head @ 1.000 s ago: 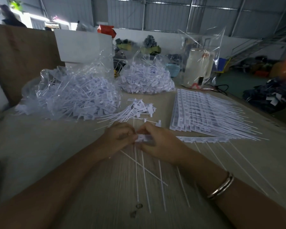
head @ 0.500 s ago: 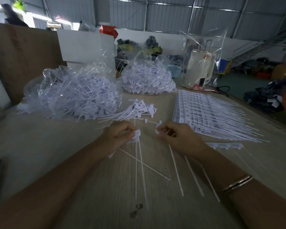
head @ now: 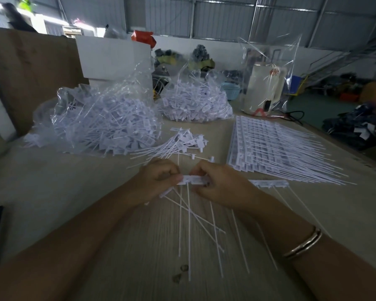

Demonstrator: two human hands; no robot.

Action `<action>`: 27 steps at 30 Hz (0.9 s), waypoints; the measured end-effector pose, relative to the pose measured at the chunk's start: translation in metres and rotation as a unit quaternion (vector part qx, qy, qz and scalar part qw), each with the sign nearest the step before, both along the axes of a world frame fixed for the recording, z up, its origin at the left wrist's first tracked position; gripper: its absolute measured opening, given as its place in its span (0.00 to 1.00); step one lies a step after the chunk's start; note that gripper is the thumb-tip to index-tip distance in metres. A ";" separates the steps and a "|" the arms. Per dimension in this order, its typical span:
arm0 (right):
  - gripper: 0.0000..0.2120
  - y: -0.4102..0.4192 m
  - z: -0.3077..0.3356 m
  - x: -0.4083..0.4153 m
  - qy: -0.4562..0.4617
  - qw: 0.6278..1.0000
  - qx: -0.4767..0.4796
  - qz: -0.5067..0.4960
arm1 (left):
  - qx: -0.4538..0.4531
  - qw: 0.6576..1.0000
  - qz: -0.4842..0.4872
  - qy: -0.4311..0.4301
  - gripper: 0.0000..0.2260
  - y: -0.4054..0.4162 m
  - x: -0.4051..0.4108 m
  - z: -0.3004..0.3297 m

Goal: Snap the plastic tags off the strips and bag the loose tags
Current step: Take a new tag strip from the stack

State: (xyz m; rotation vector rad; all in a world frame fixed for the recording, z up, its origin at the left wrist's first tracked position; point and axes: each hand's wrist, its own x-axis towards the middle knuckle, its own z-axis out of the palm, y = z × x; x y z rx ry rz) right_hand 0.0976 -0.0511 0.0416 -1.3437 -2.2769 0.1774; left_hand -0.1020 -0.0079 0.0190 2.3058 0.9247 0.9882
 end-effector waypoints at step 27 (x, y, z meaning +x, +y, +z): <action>0.13 0.002 0.000 0.007 0.006 0.999 -0.039 -0.010 | 0.001 1.000 -0.015 0.017 0.05 -0.002 0.000 0.001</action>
